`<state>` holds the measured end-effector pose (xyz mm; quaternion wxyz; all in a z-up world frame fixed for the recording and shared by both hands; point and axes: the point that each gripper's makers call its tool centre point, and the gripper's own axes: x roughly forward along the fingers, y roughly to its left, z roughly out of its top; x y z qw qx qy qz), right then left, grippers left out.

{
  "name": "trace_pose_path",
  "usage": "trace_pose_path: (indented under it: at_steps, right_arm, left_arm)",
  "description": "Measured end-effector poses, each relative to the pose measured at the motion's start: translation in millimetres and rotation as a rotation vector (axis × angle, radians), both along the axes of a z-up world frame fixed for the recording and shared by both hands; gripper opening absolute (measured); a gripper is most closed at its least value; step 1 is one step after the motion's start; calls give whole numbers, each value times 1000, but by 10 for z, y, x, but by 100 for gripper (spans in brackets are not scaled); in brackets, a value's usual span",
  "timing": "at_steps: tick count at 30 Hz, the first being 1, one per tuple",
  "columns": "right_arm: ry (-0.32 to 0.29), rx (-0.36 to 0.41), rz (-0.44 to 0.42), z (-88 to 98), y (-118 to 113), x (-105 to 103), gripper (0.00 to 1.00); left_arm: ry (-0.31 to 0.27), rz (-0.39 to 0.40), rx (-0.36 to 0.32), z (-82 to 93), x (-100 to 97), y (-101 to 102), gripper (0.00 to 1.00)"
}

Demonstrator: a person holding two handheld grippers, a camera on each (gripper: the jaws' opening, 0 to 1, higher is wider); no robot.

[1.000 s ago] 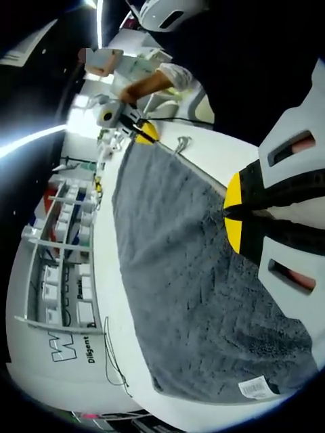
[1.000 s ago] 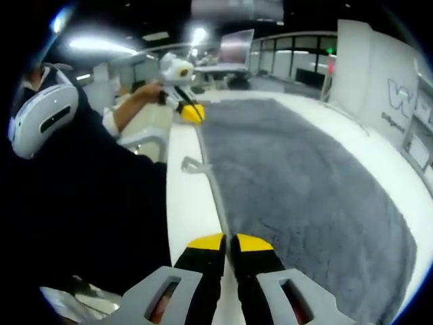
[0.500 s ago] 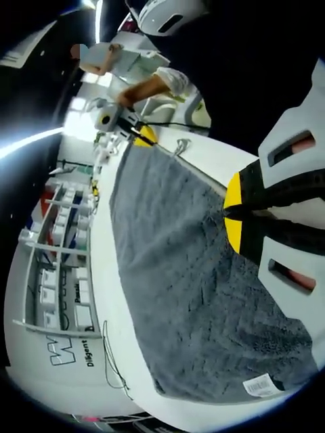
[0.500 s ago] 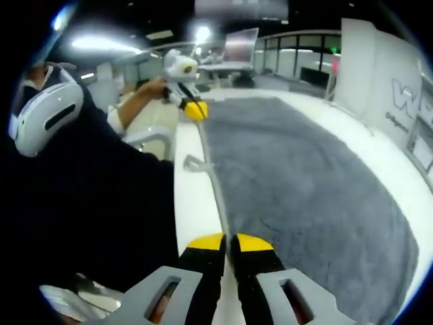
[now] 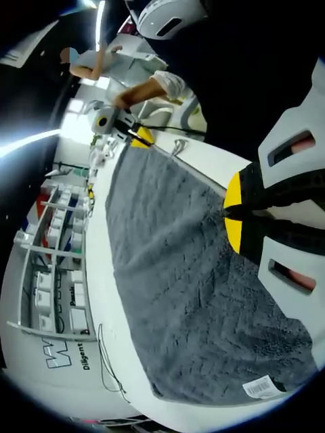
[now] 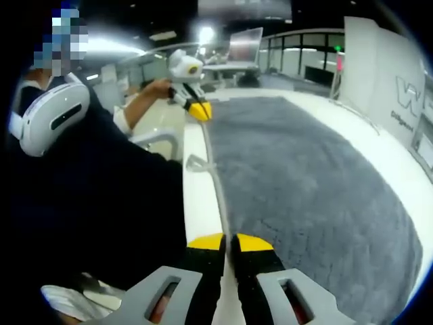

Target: Open the folded towel by lifting each exposed corner and separating the folded layers until the towel lies flat within the target outline without major curled edges

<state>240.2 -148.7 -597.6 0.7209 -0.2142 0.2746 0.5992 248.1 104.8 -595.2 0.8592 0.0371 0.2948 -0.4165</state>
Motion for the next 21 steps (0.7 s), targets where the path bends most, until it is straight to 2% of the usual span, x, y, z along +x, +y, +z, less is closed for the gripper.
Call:
trace_pose_path:
  at_steps: [7, 9, 10, 15, 18, 21]
  right_arm:
    - [-29, -8, 33, -3, -18, -19, 3]
    - [-65, -15, 55, 9, -28, -10, 3]
    - [-67, -15, 55, 10, -31, -14, 3]
    - [-85, -8, 57, 46, -19, -19, 3]
    - [-111, -3, 64, 75, 37, -37, 3]
    - [-141, 17, 81, 113, 130, -53, 7]
  left_arm:
    - [-28, -18, 13, 23, -8, -6, 3]
    - [-67, -42, 23, 50, -4, -1, 5]
    - [-105, -57, 34, 76, 11, 5, 7]
    - [-138, -59, -8, 190, 8, -18, 14]
    - [-177, -71, 11, 207, 20, -32, 18]
    - [-189, -73, 14, 207, 38, -57, 20]
